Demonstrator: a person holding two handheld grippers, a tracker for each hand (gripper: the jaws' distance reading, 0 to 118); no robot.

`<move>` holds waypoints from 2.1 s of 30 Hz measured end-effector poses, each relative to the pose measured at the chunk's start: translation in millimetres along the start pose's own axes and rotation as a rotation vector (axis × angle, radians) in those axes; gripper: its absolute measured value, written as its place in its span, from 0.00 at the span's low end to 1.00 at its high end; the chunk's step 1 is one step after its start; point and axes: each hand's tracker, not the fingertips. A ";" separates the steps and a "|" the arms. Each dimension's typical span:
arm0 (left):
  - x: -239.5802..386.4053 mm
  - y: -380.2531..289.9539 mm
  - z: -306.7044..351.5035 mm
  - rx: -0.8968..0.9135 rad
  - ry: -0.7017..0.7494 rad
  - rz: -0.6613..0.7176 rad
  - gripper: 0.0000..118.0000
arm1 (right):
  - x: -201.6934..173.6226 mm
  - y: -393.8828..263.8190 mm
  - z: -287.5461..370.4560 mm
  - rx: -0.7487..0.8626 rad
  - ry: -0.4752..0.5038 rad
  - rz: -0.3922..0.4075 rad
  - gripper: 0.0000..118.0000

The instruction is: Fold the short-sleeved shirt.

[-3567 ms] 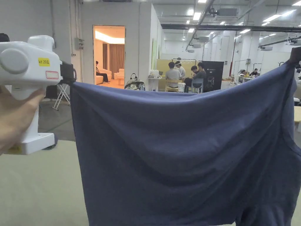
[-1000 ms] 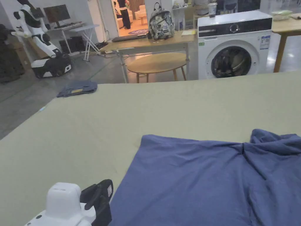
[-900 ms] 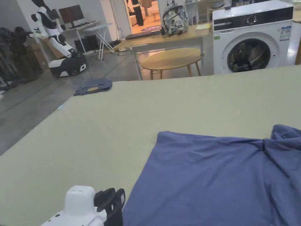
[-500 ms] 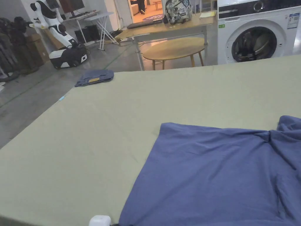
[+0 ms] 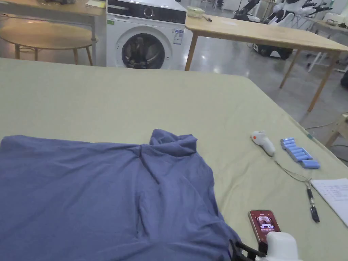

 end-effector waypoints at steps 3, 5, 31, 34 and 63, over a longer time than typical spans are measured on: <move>1.0 4.2 5.7 -0.006 0.000 0.000 0.00 | 12.0 -8.1 -31.5 -0.079 0.007 -0.085 0.31; 0.5 4.5 7.1 -0.007 -0.012 0.028 0.00 | 12.2 -14.0 -28.2 -0.023 0.027 -0.080 0.02; -42.4 243.7 -126.2 0.114 -0.163 0.195 0.41 | -31.5 164.2 -140.1 -0.005 0.029 -0.057 0.44; -36.8 233.9 -119.5 0.130 -0.129 0.188 0.42 | -35.1 156.8 -136.4 0.003 -0.051 0.010 0.44; 1.1 105.3 107.2 0.460 -0.209 0.103 0.43 | -86.2 56.3 101.1 0.368 0.215 0.119 0.00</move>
